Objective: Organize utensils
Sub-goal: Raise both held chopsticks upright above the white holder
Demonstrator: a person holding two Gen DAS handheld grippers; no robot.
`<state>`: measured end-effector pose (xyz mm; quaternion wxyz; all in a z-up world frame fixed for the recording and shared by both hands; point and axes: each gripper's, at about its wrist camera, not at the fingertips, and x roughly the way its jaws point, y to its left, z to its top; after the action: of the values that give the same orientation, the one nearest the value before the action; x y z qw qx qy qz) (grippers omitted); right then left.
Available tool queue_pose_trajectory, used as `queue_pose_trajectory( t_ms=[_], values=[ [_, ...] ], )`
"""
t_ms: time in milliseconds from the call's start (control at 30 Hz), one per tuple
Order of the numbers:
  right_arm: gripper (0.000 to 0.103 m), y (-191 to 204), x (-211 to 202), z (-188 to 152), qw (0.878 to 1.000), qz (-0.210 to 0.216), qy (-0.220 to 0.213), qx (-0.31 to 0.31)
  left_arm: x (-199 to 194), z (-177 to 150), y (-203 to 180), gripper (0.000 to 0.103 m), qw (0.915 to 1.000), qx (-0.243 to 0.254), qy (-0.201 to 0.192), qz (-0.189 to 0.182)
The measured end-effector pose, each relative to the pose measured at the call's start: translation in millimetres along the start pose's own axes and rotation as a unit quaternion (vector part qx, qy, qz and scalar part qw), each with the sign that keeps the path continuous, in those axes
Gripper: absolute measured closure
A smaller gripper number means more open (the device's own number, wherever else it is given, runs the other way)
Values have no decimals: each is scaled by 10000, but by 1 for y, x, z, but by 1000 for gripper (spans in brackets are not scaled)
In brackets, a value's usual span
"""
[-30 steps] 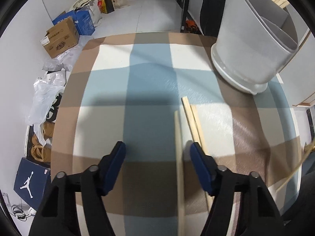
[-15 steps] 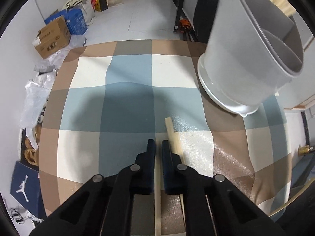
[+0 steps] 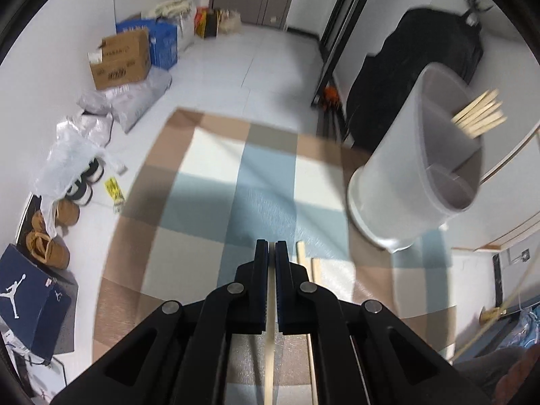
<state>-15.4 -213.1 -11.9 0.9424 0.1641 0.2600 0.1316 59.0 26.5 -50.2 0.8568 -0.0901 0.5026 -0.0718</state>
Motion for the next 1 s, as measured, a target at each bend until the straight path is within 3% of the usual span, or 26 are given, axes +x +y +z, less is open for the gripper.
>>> queue_pose_trajectory(
  t_ms=[200, 400, 800, 1000],
  values=[
    [97, 12, -8, 5, 9999, -30, -128, -33, -25, 3, -11, 103, 9989, 66, -449, -122],
    [97, 26, -16, 23, 9993, -144, -340, 13, -37, 19, 6, 103, 9969, 331, -689, -185],
    [97, 46, -24, 54, 9979, -138, -595, -195, -75, 32, -2, 103, 9927, 511, -1018, -400],
    [97, 44, -26, 69, 9967, -264, -735, -198, -89, 45, -14, 103, 9915, 568, -1125, -326]
  ],
)
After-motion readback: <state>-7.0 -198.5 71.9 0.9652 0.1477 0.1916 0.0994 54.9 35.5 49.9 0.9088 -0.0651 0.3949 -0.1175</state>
